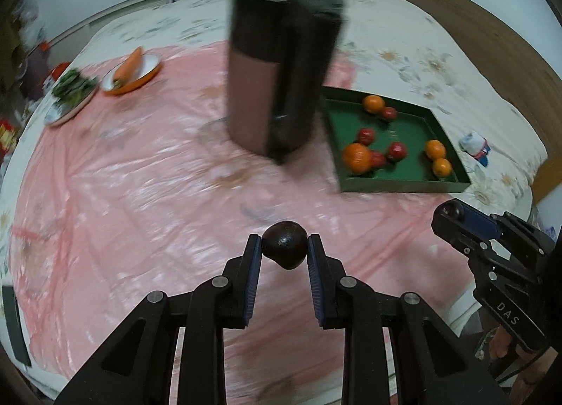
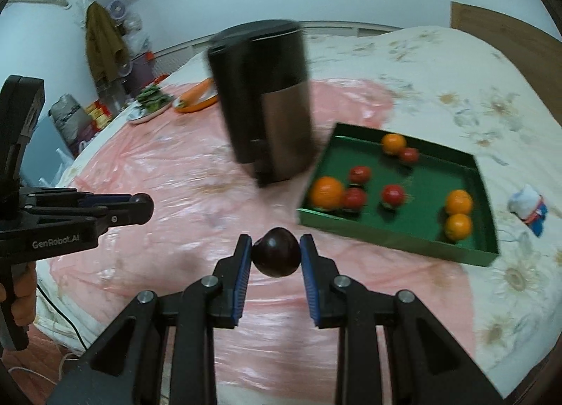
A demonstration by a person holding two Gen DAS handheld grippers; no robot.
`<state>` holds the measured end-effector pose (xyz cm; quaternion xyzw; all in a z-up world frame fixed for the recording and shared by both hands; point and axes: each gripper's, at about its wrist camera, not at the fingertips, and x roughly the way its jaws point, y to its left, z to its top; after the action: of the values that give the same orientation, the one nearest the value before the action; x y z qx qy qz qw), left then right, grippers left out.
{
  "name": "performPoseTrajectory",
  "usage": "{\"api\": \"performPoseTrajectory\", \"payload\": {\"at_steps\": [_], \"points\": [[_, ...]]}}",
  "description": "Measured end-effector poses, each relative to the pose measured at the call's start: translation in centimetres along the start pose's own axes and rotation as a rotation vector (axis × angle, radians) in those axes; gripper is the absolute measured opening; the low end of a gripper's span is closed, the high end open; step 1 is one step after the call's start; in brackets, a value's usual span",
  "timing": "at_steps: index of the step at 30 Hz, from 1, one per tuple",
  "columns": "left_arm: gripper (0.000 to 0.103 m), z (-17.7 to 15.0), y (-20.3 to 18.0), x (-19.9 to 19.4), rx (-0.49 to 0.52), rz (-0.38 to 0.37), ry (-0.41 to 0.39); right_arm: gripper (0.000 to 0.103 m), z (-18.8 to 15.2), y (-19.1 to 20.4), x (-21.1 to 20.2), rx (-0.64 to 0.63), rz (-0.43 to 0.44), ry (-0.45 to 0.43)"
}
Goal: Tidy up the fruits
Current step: 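Lift both dark plums and carry them toward the green tray, then lower the plums into the tray and open both tools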
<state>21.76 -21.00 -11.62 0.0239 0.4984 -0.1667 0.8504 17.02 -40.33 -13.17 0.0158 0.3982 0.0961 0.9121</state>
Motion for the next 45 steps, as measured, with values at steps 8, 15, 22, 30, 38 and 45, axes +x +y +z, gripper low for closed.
{"api": "performPoseTrajectory", "payload": {"at_steps": [8,15,22,30,38,45], "points": [[0.022,3.0,-5.5,1.9,0.063,-0.021,-0.01,0.056,0.3,-5.5,-1.0,0.04,-0.074,-0.024],[0.022,5.3,-8.7,3.8,0.096,-0.022,-0.017,0.056,0.8,-8.9,-0.4,0.062,-0.119,-0.033],[0.022,7.6,-11.3,7.1,0.097,-0.017,-0.024,0.056,1.9,-13.0,1.5,0.089,-0.177,-0.037],[0.022,9.8,-13.2,12.1,0.087,0.011,-0.001,0.056,3.0,-16.2,5.6,0.112,-0.186,0.003],[0.022,11.0,-13.4,16.0,0.08,0.049,0.017,0.056,3.1,-16.7,9.8,0.123,-0.164,0.035],[0.022,11.0,-13.0,18.3,0.069,0.066,0.041,0.056,2.0,-17.6,11.6,0.146,-0.182,0.067]]}}
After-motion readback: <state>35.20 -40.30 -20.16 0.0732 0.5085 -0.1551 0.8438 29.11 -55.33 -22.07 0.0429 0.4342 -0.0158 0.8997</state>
